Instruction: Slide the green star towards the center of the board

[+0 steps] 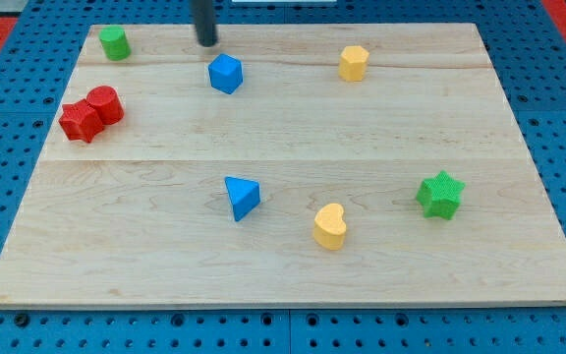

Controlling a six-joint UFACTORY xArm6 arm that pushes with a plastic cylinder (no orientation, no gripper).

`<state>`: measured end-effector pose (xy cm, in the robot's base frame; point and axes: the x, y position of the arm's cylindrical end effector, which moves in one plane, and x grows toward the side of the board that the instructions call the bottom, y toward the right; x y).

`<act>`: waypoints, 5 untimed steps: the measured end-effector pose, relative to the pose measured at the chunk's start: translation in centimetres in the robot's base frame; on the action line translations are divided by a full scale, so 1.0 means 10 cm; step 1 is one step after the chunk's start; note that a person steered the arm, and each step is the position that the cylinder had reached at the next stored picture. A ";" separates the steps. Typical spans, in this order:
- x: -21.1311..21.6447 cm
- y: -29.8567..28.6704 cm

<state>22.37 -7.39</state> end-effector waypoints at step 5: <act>2.27 2.55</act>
<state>45.10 18.06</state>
